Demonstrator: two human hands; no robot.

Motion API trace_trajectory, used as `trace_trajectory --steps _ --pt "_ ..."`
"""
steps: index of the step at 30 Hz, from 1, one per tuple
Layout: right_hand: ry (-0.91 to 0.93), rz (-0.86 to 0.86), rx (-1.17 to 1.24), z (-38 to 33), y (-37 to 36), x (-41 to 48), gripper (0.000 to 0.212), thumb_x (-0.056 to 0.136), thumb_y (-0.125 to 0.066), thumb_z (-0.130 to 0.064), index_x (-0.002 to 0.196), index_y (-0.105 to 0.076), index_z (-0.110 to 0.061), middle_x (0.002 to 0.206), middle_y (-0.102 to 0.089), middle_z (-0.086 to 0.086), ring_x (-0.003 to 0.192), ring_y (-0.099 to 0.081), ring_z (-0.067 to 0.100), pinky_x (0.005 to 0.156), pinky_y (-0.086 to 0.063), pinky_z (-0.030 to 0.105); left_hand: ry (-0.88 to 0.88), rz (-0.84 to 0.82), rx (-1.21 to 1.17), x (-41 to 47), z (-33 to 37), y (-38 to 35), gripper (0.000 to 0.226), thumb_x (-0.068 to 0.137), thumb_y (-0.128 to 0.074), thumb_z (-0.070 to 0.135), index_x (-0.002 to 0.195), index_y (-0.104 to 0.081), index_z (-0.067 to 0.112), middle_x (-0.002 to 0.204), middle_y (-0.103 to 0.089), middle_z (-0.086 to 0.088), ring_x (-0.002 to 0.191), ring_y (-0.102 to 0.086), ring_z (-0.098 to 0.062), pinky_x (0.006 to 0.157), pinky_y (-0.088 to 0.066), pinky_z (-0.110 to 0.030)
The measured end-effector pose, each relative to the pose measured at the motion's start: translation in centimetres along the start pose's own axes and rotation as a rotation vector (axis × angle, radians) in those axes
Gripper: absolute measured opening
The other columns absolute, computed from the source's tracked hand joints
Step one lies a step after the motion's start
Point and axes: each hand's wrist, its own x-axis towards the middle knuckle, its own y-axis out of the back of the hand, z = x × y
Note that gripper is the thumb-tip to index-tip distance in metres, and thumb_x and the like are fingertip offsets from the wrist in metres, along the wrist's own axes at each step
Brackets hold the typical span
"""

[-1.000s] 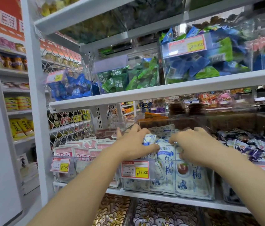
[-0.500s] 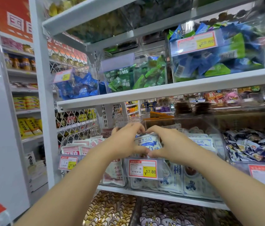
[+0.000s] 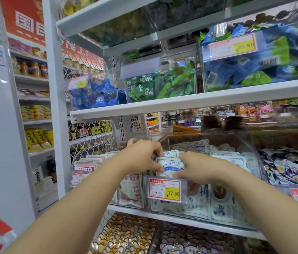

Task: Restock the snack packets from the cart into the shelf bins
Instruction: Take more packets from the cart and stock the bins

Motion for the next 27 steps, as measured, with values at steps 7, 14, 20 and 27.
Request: trace_trajectory --steps 7,14,20,27 --pt "0.108 0.313 -0.292 0.1 -0.5 -1.0 0.030 0.095 -0.061 -0.029 0.072 -0.044 -0.018 0.078 -0.056 0.001 0.073 -0.058 0.022 0.067 -0.047 0.038 0.031 -0.083 -0.040 -0.4 -0.1 -0.2 0.040 0.077 -0.077 0.058 0.102 -0.055 0.037 0.113 -0.064 0.013 0.108 -0.056 -0.016 0.107 -0.033 -0.046" --pt "0.241 0.764 -0.120 1.4 3.6 -2.9 0.020 0.096 -0.061 -0.026 0.082 -0.050 -0.018 0.072 -0.057 -0.003 0.073 -0.055 0.025 0.061 -0.035 0.037 0.018 -0.084 -0.167 -0.3 -0.2 -0.2 0.042 0.084 -0.078 0.039 0.116 -0.051 0.032 0.117 -0.060 0.014 0.108 -0.061 -0.014 0.102 -0.046 -0.042" --pt "0.153 0.523 -0.300 2.7 2.8 -3.6 0.018 0.091 -0.061 -0.025 0.076 -0.051 -0.024 0.078 -0.060 -0.005 0.083 -0.061 0.023 0.074 -0.051 0.041 -0.110 -0.199 -0.051 0.9 1.4 -1.5 0.039 0.093 -0.067 0.038 0.131 -0.056 0.033 0.128 -0.061 0.012 0.118 -0.057 -0.017 0.103 -0.043 -0.047" --pt "0.033 0.377 -0.547 3.0 2.5 -3.4 0.028 0.090 -0.063 -0.035 0.076 -0.047 -0.016 0.080 -0.059 -0.004 0.085 -0.060 0.026 0.066 -0.049 0.035 0.014 -0.233 0.136 0.9 1.3 0.7 0.030 0.097 -0.062 0.043 0.126 -0.059 0.036 0.112 -0.057 0.018 0.119 -0.052 -0.016 0.115 -0.017 -0.063"
